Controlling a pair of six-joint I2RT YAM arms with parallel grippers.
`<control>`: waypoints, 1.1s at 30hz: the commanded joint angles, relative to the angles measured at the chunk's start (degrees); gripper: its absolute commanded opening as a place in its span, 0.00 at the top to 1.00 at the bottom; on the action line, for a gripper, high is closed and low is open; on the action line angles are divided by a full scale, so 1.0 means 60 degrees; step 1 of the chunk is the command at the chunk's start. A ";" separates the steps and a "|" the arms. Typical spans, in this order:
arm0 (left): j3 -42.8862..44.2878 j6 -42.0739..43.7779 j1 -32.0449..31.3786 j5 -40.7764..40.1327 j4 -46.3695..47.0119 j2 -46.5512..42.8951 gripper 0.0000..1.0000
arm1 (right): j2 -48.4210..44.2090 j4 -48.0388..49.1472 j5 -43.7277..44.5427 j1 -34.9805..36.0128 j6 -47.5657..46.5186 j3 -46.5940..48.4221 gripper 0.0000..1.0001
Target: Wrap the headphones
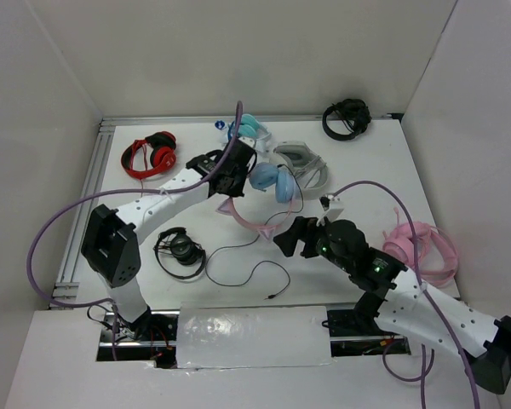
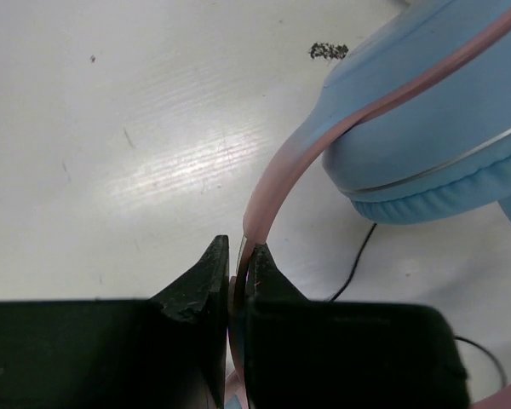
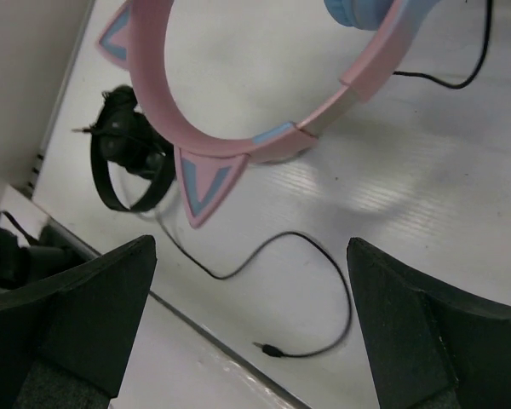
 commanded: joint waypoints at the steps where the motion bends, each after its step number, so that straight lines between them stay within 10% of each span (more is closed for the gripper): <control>1: 0.1115 -0.2756 -0.0353 -0.1248 -0.2087 -0.0368 1.00 | 0.0218 0.0924 0.1453 0.0462 0.1409 0.0539 0.00; 11: 0.0665 -0.4563 -0.1363 -0.1806 -0.2709 -0.1055 1.00 | 0.1595 -0.0334 0.4184 0.0654 0.3464 0.1842 0.01; 18: -0.0332 -0.4166 -0.1832 -0.2524 -0.0995 -0.2211 1.00 | 0.2955 -0.1053 0.2740 0.0054 0.3012 0.2808 0.16; 27: -0.0361 -0.8865 -0.2067 -0.3447 -0.3556 -0.2521 1.00 | 0.3192 -0.1714 0.2091 0.0096 0.2514 0.3103 0.09; 33: -0.0261 -0.9978 -0.2374 -0.3798 -0.4375 -0.2170 1.00 | 0.3426 -0.1258 0.1973 0.0141 0.2205 0.3220 0.33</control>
